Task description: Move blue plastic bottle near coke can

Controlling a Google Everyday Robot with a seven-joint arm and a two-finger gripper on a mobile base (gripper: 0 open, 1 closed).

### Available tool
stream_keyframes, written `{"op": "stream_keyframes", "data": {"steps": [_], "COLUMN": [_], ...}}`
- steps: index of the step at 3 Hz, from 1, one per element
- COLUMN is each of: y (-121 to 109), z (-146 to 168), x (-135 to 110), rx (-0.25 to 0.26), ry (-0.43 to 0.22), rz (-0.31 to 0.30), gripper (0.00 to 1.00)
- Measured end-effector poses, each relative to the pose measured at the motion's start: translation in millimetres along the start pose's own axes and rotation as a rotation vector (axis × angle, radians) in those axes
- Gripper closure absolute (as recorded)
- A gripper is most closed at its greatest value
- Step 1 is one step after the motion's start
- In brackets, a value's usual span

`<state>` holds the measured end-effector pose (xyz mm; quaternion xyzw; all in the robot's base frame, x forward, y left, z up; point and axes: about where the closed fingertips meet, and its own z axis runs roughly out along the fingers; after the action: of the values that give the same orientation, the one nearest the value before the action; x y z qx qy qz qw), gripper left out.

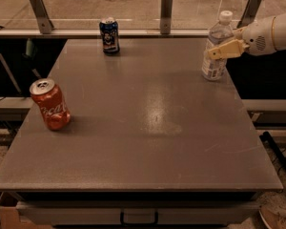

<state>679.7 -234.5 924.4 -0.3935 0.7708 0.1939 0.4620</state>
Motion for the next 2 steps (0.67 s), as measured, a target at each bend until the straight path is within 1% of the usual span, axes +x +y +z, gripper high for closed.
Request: {"op": "stream_keyframes", "data": {"steps": [1, 2], "y": [2.3, 3.7], "z": [-14.2, -11.2], "x": [-25.8, -26.3], "rx": [0.000, -0.006], "ry": [-0.086, -0.088], "rz": [-0.022, -0.022], "gripper": [0.64, 0.87]}}
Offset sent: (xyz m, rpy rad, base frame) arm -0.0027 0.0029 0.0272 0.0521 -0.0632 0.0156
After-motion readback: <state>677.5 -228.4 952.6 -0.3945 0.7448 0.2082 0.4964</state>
